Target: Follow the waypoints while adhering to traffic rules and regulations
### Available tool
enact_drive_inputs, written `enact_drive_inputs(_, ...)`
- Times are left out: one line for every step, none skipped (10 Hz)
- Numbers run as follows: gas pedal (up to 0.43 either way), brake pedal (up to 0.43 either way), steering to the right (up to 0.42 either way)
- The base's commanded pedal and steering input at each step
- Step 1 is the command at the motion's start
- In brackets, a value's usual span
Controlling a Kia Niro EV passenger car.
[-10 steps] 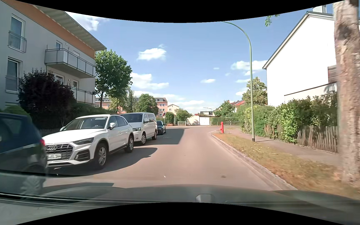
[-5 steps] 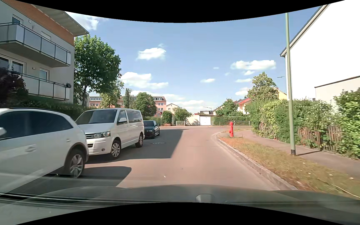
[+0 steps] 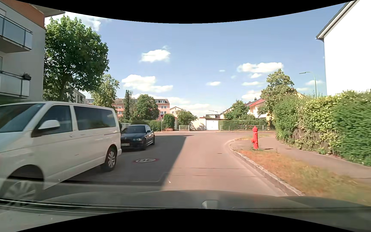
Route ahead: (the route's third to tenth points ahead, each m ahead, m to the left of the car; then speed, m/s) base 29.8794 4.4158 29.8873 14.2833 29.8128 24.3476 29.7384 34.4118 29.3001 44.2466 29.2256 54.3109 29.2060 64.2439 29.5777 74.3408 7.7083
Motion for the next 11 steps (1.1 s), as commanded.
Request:
enact_drive_inputs(0.0,0.018,0.006)
enact_drive_inputs(0.0,0.018,0.006)
enact_drive_inputs(0.0,0.024,0.007)
enact_drive_inputs(0.0,0.043,0.008)
enact_drive_inputs(0.0,0.073,0.01)
enact_drive_inputs(0.0,0.098,0.014)
enact_drive_inputs(0.0,0.122,0.017)
enact_drive_inputs(0.0,0.152,0.017)
enact_drive_inputs(0.0,0.165,0.017)
enact_drive_inputs(0.0,0.171,0.017)
enact_drive_inputs(0.0,0.189,0.017)
